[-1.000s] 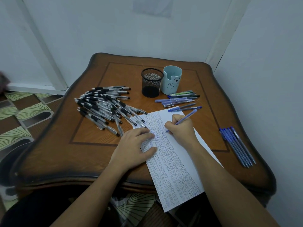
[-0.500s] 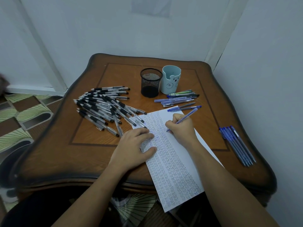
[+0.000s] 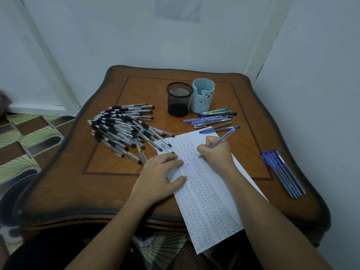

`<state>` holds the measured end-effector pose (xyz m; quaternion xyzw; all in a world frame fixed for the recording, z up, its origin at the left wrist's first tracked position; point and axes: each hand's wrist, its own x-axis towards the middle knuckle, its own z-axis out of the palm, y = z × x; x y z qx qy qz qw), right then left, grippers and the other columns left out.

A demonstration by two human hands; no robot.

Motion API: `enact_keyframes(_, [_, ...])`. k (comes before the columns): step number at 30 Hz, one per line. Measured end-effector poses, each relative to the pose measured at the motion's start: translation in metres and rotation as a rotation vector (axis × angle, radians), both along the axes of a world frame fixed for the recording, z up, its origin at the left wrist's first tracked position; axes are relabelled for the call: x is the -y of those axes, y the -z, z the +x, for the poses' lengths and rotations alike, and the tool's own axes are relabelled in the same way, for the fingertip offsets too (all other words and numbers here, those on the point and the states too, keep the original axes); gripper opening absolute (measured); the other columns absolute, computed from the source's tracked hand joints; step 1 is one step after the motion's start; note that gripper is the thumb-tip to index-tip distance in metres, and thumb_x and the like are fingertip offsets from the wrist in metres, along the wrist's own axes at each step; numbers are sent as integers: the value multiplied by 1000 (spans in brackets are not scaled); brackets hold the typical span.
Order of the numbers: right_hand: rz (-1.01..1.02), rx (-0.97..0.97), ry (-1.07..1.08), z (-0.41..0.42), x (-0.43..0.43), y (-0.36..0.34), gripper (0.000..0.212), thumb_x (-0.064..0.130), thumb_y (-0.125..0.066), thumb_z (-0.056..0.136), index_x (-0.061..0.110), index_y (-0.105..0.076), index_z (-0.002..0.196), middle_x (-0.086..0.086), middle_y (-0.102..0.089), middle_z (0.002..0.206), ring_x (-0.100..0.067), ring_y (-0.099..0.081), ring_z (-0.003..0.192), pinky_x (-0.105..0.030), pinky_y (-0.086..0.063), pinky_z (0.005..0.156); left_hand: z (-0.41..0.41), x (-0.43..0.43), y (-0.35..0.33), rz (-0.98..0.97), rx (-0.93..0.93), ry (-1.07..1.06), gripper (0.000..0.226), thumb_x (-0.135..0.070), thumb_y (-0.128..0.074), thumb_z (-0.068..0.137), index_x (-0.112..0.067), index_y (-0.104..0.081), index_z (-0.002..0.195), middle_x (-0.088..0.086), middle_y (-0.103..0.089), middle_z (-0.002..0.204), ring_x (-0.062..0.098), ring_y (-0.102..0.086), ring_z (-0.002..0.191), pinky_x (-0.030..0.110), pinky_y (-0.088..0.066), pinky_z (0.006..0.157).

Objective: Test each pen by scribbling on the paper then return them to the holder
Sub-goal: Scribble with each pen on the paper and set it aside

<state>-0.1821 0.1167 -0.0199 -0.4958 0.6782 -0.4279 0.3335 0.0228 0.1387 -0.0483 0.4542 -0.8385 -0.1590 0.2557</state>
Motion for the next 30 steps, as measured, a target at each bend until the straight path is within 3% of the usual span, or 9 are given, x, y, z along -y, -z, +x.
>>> enact_keyframes(7, [-16, -11, 2, -1, 0, 0, 33, 7, -67, 83, 12, -46, 58, -15, -47, 62, -22, -55, 62, -28, -44, 57, 0, 0, -1, 0, -3, -5, 54, -64, -49, 80, -31, -66, 119, -14, -57, 124, 7, -50, 117, 36, -37, 101])
enact_keyframes(12, [-22, 5, -16, 0, -1, 0, 38, 4, -66, 82, 14, -40, 56, -2, -34, 53, -13, -44, 52, -29, -42, 57, 0, -1, -1, -3, 4, -5, 55, -65, -48, 80, -31, -66, 120, -15, -56, 124, 5, -48, 118, 31, -33, 101])
enact_keyframes(20, [-20, 7, 4, -1, 1, 0, 34, 6, -68, 84, 11, -46, 59, -4, -41, 55, -3, -44, 45, -18, -40, 47, 0, -1, -1, -3, 2, -6, 55, -65, -48, 80, -31, -66, 120, -14, -56, 125, 5, -48, 118, 31, -33, 102])
enact_keyframes(30, [-17, -4, 14, -1, 2, 2, 29, 7, -68, 84, 9, -49, 62, -13, -45, 62, -17, -50, 57, -24, -44, 53, 1, 0, -2, -3, 10, -1, 56, -65, -47, 80, -31, -66, 120, -14, -56, 125, 4, -47, 118, 29, -31, 100])
